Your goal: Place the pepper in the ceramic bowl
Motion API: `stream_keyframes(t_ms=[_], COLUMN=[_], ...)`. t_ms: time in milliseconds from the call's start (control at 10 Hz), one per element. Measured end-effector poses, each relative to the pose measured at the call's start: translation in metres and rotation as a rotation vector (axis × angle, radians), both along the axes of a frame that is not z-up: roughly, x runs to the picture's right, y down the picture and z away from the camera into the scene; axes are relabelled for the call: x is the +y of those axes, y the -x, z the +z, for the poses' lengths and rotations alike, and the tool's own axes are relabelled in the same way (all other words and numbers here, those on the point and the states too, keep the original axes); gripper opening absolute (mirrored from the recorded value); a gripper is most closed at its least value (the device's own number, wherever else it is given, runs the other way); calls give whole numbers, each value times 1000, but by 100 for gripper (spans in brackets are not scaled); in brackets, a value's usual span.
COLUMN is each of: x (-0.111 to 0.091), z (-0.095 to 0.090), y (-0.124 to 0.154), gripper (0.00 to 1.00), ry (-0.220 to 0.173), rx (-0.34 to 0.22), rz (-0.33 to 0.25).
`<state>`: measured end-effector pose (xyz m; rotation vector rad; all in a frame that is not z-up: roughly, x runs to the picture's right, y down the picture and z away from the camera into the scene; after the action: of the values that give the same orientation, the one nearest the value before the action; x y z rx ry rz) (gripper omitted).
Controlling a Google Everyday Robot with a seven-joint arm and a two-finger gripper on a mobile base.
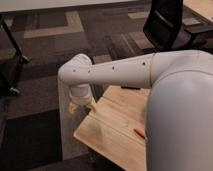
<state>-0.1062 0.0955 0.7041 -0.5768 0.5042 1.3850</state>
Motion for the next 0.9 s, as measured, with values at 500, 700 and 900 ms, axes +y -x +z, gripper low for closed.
stream_keyframes(t_ms=[500, 700, 900], x=[-1, 2, -1], z=[-32, -51, -58], y=[-16, -43, -63], gripper=[65, 65, 65], ry=[82, 183, 236], rx=[-306, -449, -517], rz=[-390, -600, -716])
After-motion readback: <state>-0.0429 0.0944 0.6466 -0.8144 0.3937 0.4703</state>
